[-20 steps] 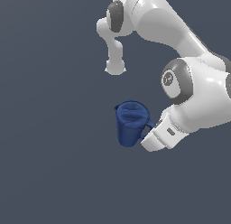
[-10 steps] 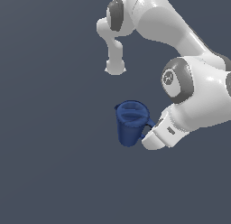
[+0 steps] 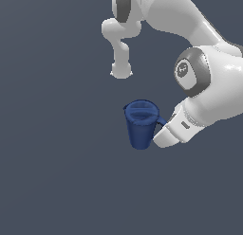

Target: Pick up the object and move it to a goal position.

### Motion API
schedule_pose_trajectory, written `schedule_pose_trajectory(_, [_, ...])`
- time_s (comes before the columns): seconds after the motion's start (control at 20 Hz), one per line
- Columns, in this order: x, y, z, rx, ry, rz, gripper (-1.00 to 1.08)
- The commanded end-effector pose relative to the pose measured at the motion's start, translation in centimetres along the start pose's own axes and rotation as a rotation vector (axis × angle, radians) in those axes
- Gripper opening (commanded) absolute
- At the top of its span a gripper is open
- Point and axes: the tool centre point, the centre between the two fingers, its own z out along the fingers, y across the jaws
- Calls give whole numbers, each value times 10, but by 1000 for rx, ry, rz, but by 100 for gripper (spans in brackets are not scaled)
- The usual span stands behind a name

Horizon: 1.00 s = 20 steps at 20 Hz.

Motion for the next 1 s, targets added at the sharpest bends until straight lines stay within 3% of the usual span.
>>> schedule_pose_trajectory(0.0, [-6,-11,-10,-2,3,0,-100])
schedule_pose_trajectory(0.95, [-70,-139,-99,-4,2,-1,-100])
